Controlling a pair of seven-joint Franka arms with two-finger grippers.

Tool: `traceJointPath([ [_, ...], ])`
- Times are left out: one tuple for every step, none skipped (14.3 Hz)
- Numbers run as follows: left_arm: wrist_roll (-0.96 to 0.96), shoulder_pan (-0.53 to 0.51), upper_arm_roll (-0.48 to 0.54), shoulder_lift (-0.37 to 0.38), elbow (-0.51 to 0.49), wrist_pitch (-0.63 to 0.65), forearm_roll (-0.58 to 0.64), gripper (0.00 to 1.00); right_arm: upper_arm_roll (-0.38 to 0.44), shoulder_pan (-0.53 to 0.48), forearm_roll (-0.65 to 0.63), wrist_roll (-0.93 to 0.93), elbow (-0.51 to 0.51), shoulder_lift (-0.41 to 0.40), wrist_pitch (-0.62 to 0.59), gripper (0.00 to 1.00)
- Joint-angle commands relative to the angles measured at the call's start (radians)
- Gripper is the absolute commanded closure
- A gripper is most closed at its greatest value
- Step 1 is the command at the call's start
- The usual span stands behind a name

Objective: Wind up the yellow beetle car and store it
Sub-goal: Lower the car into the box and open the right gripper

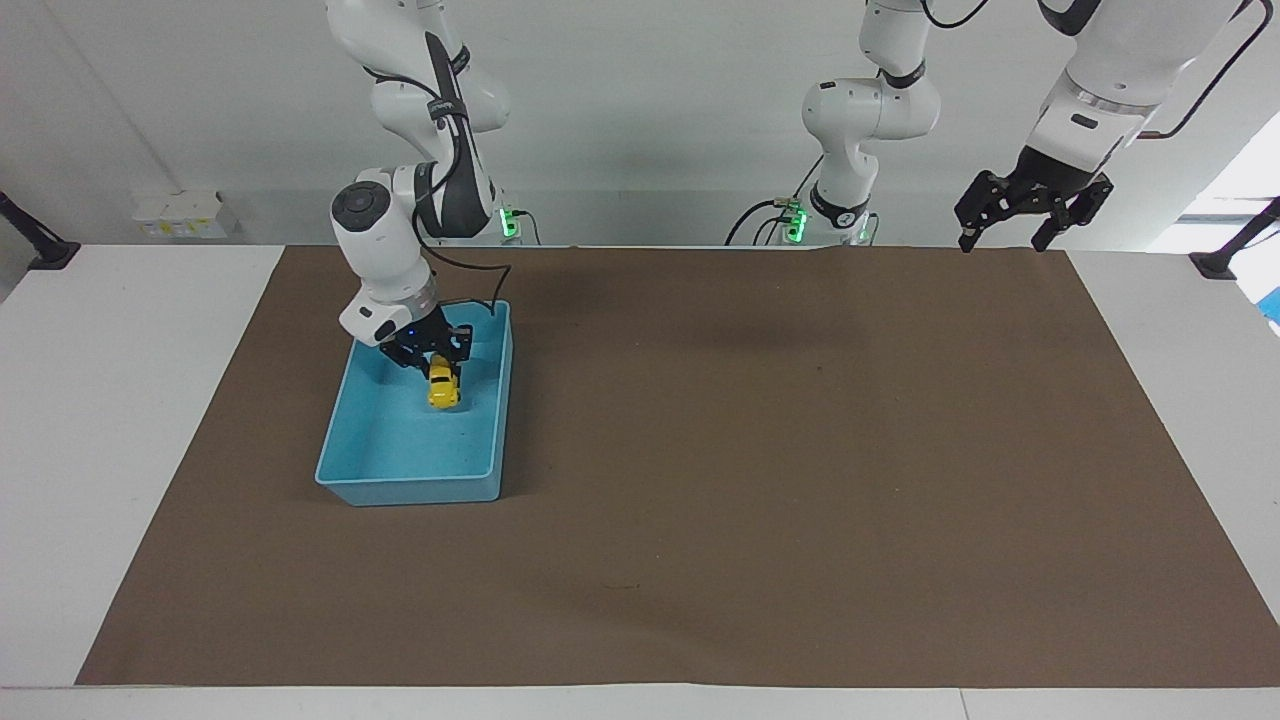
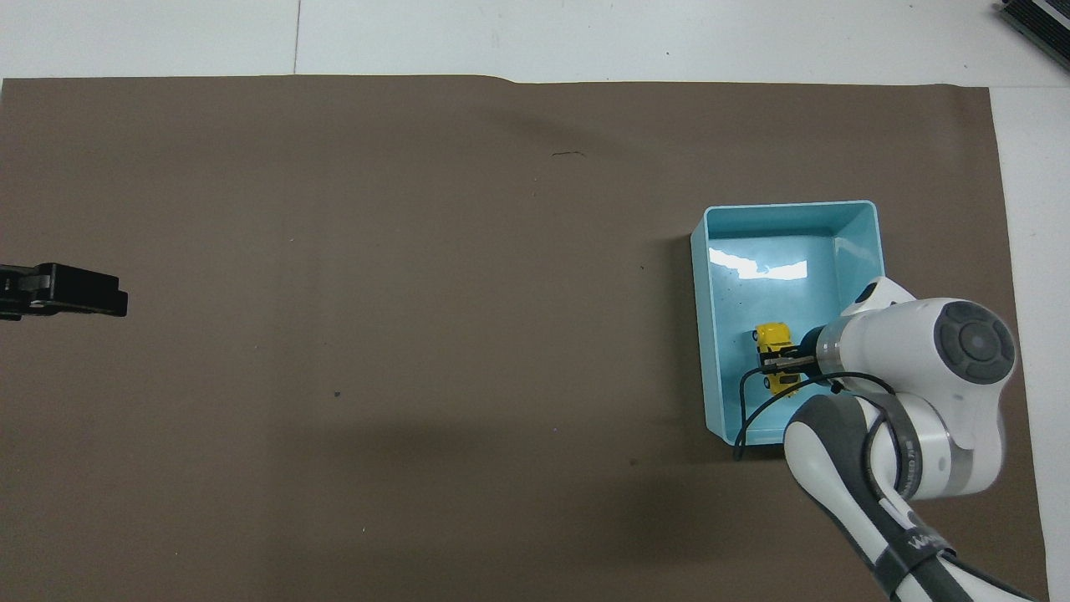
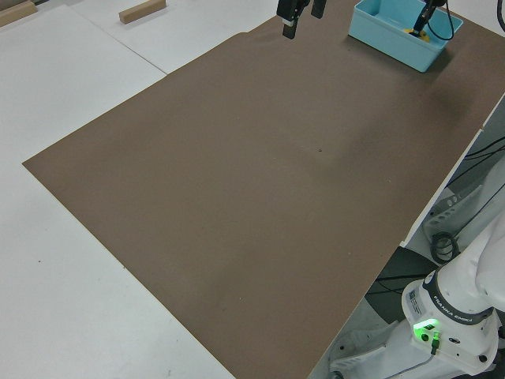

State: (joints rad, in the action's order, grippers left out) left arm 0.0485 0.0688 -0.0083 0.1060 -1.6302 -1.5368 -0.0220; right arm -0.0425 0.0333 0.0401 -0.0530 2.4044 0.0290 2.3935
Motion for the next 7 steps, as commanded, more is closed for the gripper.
traceJointPath([
  [-0.009, -0.011, -0.002, 0.011, -0.002, 0.014, -0.012, 0.00, 0.000, -0.006, 0.032, -0.028, 0.084, 0.040, 0.068, 0.73],
  [-0.009, -0.011, -0.002, 0.011, -0.002, 0.014, -0.012, 0.00, 0.000, -0.007, 0.032, -0.018, 0.082, 0.034, 0.069, 0.50],
  [-0.009, -0.011, -0.002, 0.011, -0.002, 0.014, -0.012, 0.00, 0.000, -0.007, 0.032, -0.016, 0.079, 0.031, 0.069, 0.00],
  [-0.009, -0.011, -0.002, 0.011, -0.002, 0.015, -0.012, 0.00, 0.000, -0.009, 0.032, -0.021, 0.075, 0.026, 0.064, 0.00],
  [-0.009, -0.011, -0.002, 0.011, -0.002, 0.014, -0.012, 0.00, 0.000, -0.009, 0.030, -0.022, 0.062, 0.023, 0.058, 0.00],
  [-0.009, -0.011, -0.002, 0.011, -0.002, 0.015, -0.012, 0.00, 0.000, -0.007, 0.030, -0.027, 0.044, 0.023, 0.055, 0.00],
  [-0.009, -0.011, -0.002, 0.009, -0.002, 0.014, -0.012, 0.00, 0.000, -0.009, 0.030, -0.028, 0.021, 0.026, 0.043, 0.00],
])
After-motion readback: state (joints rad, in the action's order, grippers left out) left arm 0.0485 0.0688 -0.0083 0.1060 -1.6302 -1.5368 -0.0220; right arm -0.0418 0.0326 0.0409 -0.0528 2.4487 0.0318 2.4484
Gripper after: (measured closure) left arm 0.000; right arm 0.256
